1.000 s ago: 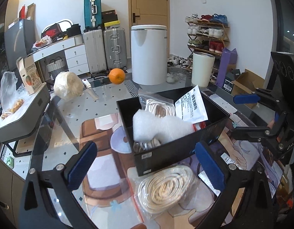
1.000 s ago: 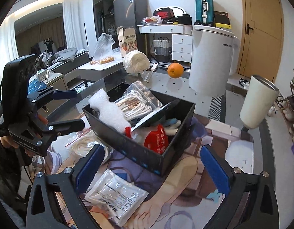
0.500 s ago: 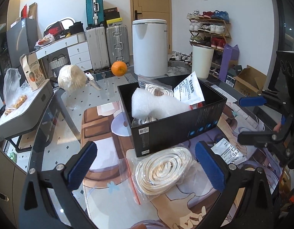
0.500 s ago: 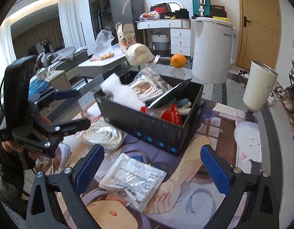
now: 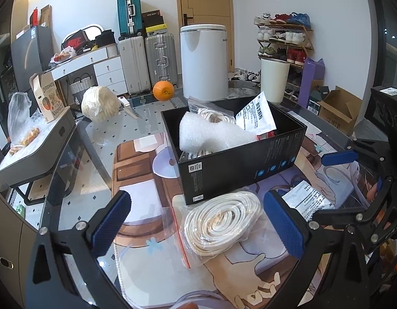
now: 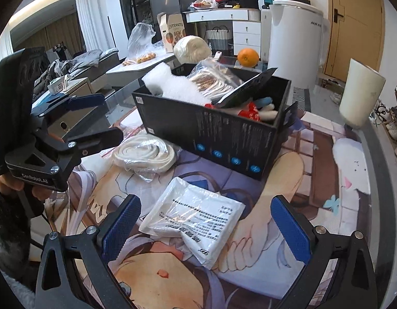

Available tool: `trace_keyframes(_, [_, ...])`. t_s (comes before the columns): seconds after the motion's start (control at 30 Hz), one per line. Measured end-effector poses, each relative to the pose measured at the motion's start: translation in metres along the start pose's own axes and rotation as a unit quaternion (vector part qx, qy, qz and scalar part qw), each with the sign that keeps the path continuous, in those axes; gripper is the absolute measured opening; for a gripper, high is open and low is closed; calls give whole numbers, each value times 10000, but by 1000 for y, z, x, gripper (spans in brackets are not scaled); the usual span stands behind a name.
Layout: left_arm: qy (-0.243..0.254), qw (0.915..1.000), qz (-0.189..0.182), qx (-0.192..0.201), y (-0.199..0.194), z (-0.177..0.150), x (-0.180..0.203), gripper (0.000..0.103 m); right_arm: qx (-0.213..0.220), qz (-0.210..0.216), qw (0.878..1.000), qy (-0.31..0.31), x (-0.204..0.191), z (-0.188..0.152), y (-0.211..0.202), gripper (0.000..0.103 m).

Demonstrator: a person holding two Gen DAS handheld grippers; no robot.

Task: Organize soft objects
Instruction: 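Move the right gripper onto the second white printed packet and close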

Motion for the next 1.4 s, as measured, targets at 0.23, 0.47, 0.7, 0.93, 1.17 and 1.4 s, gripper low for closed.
trace_keyframes(0.23, [112, 9999, 79, -10, 2, -2, -1, 103, -267, 28, 9996, 103, -6, -2, 14, 102])
trace_keyframes(0.47, [5, 9999, 104, -74, 6, -3, -8, 103, -432, -59, 9988, 226, -11, -3, 27, 102])
trace_keyframes(0.7, [-10, 9999, 105, -92, 7, -4, -9, 103, -511, -299, 9982, 103, -21, -6, 36, 102])
trace_keyframes(0.93, [23, 9999, 79, -111, 8, -4, -6, 103, -619, -521, 9967, 70, -8, -9, 39, 102])
trace_keyframes(1.17, [42, 9998, 59, -158, 10, -5, -5, 103, -644, -515, 9965, 158, 5, -9, 39, 102])
trace_keyframes(1.4, [99, 9997, 35, -236, 13, -7, -1, 103, -597, -475, 9971, -1, -7, -10, 43, 102])
Point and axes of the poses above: each gripper's, at about its wrist camera, not at the fingertips, and y roughly the way its jaws point, x to its right, z to its top, the point moved 5 cm from there along y, roughly the way its jaws point, and after that the axes turned 5 degrees about -x, right-handed, at the moved point
